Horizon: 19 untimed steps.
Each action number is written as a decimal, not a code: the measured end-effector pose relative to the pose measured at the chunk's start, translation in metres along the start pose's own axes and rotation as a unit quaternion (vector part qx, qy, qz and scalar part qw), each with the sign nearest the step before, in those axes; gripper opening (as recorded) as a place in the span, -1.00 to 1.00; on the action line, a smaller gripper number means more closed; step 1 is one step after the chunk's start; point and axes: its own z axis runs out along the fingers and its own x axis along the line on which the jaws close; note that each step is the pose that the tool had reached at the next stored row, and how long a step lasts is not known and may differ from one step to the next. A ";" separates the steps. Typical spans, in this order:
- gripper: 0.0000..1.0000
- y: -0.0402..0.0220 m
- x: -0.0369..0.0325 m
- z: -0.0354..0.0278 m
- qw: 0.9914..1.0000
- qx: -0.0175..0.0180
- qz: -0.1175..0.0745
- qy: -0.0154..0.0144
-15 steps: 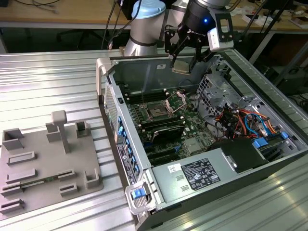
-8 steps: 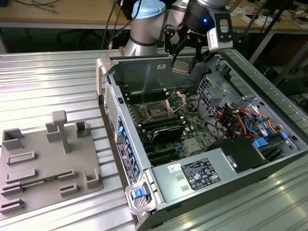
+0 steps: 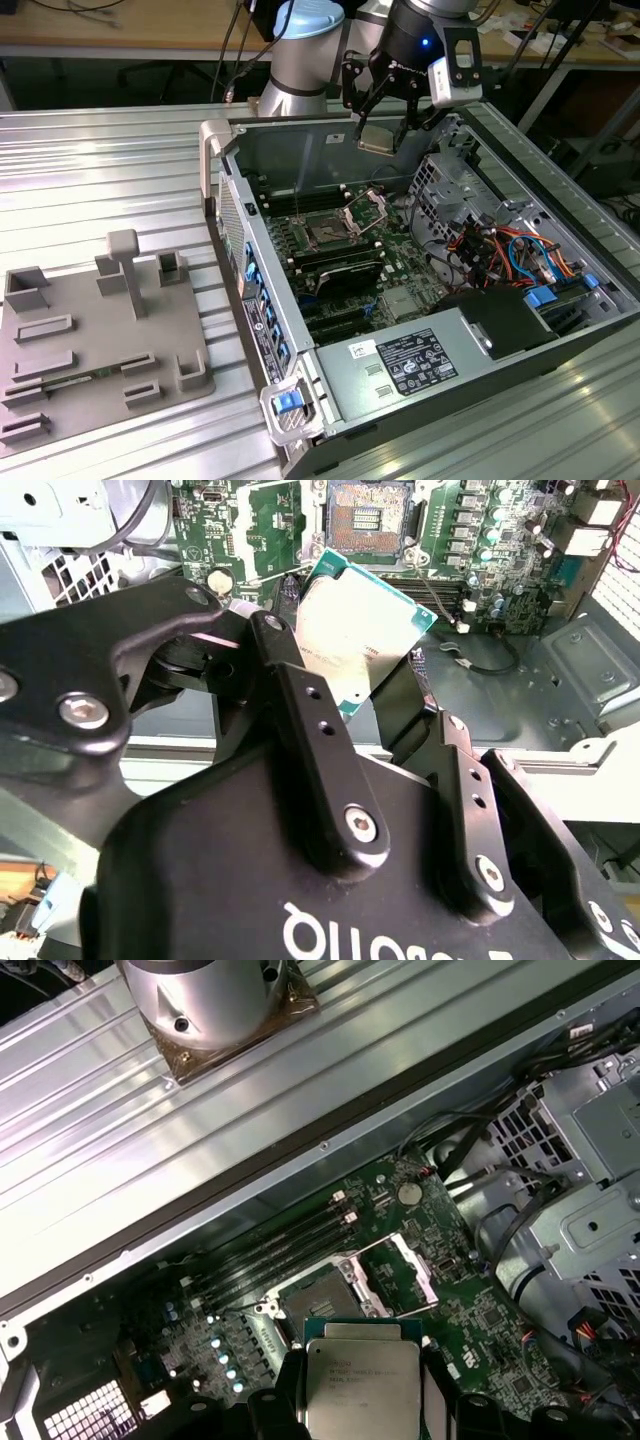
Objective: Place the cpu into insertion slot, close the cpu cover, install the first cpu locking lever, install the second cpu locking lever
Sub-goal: 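Place the cpu into insertion slot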
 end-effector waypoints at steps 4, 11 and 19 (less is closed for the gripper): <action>0.09 0.0000 0.0000 0.0000 1.000 0.000 0.003 0.000; 0.09 0.0000 0.0000 0.0000 1.000 0.000 0.010 -0.001; 0.09 0.0000 0.0000 0.0000 1.000 0.000 0.018 -0.002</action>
